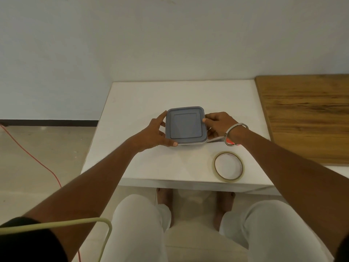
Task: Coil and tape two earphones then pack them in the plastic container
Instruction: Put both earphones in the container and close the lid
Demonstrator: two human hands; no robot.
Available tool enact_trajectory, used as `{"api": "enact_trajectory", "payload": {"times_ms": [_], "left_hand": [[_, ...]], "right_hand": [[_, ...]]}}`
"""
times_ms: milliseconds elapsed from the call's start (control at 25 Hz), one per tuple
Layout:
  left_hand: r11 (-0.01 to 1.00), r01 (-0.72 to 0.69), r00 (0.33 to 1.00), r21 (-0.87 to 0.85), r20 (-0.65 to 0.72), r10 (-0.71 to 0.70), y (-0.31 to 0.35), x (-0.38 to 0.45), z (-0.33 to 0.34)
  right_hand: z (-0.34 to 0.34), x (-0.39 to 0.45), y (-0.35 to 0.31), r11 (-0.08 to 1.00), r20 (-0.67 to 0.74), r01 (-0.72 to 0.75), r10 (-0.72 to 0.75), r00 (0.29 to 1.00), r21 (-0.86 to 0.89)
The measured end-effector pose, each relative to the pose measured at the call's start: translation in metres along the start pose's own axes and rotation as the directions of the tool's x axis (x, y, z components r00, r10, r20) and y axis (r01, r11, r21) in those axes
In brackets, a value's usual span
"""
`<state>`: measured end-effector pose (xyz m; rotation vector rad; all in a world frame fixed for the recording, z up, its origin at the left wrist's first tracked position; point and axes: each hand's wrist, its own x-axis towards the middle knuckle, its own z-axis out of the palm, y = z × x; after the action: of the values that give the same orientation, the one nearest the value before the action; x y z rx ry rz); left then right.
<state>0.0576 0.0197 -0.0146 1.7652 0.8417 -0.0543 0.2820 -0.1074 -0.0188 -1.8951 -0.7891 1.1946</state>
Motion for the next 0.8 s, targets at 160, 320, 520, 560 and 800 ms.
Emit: {"api": "enact_trajectory", "payload": {"times_ms": [160,320,520,560,800], "left_hand": [[0.999,-0.006,1.0,-0.041,0.025,0.007,-0.007,-0.0003,-0.0023],[0.993,0.025,0.999,-0.118,0.029,-0.022,-0.009,-0.0007,-0.0026],[0.977,0.043,0.998,-0.211,0.046,-0.034,-0.0056,-0.0052,0.0011],[0.974,0.043,0.998,-0.224,0.046,-0.033,-0.0057,-0.0043,0.0009],[0.969,0.058,0.998,-0.239,0.03,-0.052,-0.0012,-0.0007,-0.0012]], "right_hand": [[-0.0017,-0.0036,-0.0019,0.998,0.099,-0.055,0.051,0.994,0.04],[0.003,-0.0092,-0.0079,0.995,0.151,-0.088,0.081,0.985,0.039],[0.0034,-0.0075,-0.0079,0.996,0.172,-0.084,0.078,0.982,0.028],[0.0028,-0.0062,-0.0076,0.996,0.172,-0.08,0.075,0.982,0.025],[0.0036,-0.0069,-0.0081,1.0,0.141,-0.031,0.03,0.99,0.0]]}}
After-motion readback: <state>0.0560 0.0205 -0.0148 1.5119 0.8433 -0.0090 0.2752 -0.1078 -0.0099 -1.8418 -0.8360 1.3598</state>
